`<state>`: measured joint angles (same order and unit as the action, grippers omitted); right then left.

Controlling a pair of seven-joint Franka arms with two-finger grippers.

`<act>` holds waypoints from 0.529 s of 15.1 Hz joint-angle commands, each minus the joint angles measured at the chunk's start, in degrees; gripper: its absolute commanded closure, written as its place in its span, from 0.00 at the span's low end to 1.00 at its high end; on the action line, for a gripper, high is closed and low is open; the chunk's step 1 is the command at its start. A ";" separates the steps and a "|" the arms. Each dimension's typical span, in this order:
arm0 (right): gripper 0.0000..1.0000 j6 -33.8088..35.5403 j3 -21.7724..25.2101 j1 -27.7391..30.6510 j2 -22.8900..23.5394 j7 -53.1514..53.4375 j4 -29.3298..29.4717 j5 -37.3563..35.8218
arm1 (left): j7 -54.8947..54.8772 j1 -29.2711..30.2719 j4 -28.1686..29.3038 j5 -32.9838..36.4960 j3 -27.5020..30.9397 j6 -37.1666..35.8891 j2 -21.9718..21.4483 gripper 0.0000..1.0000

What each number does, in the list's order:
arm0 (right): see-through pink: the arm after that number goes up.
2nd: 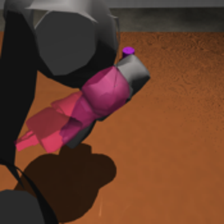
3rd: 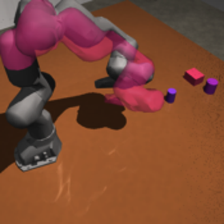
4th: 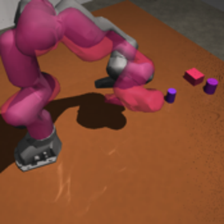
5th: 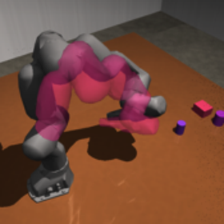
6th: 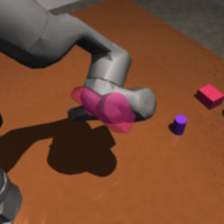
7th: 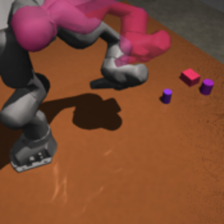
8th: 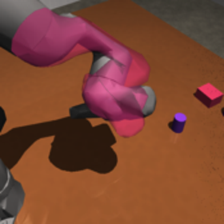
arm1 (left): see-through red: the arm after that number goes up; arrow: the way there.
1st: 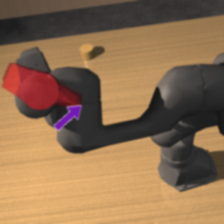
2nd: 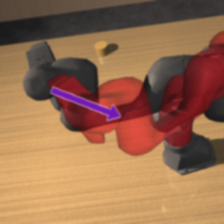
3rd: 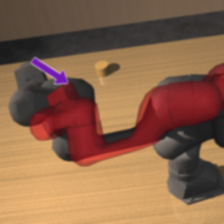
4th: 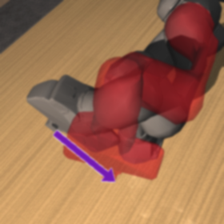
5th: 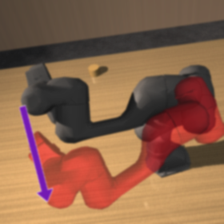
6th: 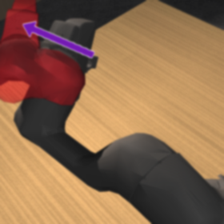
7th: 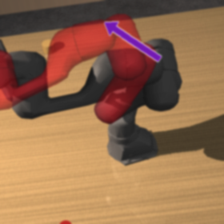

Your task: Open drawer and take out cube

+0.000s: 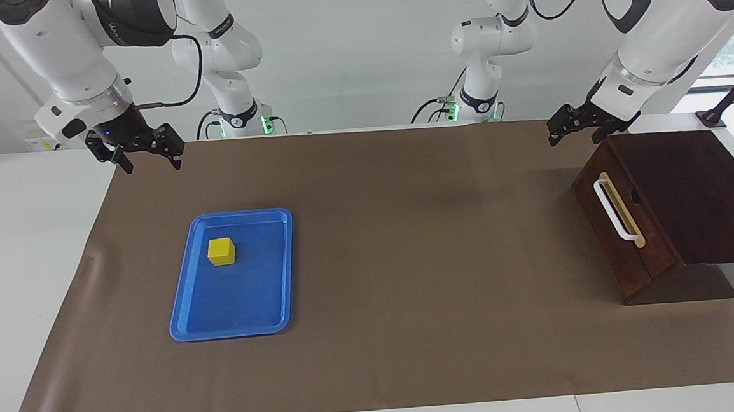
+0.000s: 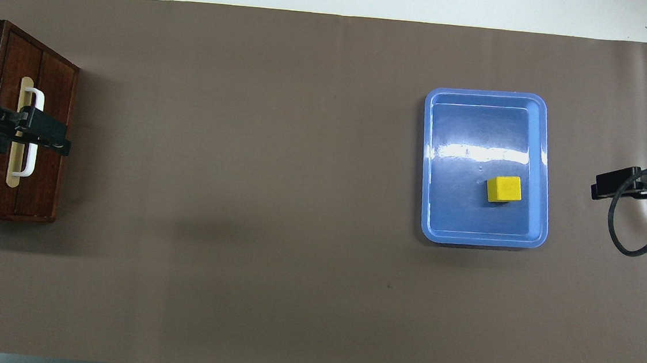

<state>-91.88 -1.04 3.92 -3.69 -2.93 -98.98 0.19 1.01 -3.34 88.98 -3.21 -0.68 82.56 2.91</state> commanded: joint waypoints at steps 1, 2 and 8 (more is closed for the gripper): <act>0.00 0.65 -0.10 0.21 -0.97 -1.02 -0.86 -0.90 | -0.84 0.26 1.99 0.22 -0.03 1.20 -1.68 0.00; 0.00 0.65 -0.10 0.30 -0.97 -0.94 -0.86 -0.90 | -0.84 0.26 1.99 0.22 0.06 1.20 -1.68 0.00; 0.00 0.48 -0.10 0.21 -0.97 0.29 -0.69 -0.81 | -0.84 0.26 1.99 0.04 0.06 1.20 -1.68 0.00</act>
<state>-91.88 -1.00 3.93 -3.70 -2.93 -98.98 0.19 1.01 -3.34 88.98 -3.21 -0.67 82.56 2.91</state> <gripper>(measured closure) 0.000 0.000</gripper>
